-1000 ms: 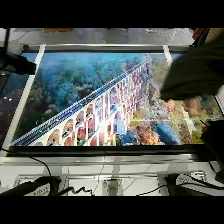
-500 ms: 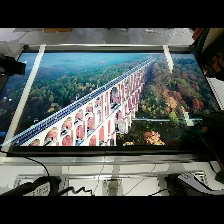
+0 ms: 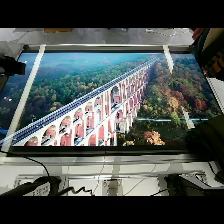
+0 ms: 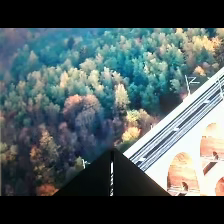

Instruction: Fold the clothes and pants, and hang the long-sleeved shirts on hangers.

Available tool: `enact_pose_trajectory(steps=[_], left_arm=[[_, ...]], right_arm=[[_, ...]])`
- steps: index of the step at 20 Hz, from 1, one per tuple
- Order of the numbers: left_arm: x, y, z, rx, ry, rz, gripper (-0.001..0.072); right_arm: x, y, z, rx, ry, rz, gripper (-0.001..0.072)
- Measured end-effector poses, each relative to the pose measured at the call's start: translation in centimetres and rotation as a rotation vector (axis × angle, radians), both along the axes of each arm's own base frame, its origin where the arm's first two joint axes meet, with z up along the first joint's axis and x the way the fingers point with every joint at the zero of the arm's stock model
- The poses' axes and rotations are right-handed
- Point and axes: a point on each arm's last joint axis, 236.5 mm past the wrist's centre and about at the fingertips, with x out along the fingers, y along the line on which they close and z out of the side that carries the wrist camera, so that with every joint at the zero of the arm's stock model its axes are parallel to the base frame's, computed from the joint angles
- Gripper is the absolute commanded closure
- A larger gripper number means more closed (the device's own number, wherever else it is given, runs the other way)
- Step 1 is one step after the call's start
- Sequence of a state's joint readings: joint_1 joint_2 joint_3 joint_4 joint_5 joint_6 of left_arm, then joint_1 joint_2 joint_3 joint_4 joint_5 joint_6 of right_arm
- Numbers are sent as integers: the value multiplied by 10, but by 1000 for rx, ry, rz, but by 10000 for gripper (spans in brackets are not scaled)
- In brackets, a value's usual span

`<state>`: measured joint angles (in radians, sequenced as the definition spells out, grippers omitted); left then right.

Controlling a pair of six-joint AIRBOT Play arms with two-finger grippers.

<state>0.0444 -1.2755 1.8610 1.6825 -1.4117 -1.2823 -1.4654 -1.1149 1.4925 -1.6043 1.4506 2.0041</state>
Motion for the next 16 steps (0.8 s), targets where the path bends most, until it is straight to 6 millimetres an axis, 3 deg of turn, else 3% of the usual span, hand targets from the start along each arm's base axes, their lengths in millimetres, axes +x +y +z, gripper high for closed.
enact_pose_trajectory(steps=[1,2,3,4,7,9,11,13,16], left_arm=[[0,0,0,0,0,0,691],[0,0,0,0,0,0,690],[0,0,0,0,0,0,690],[0,0,0,0,0,0,690],[0,0,0,0,0,0,690],[0,0,0,0,0,0,690],[0,0,0,0,0,0,690],[0,0,0,0,0,0,690],[0,0,0,1,0,0,690]], right_arm=[[-2,0,0,1,2,-7,52],[-2,0,-1,2,1,-7,249],[-1,0,-1,2,-2,6,546],[2,0,-1,2,-7,22,679],[24,1,0,-1,-52,110,680],[60,5,3,-13,-93,245,680],[115,21,7,-24,-126,440,680],[175,50,9,-34,-120,667,680],[257,123,9,-49,-74,1032,680]])
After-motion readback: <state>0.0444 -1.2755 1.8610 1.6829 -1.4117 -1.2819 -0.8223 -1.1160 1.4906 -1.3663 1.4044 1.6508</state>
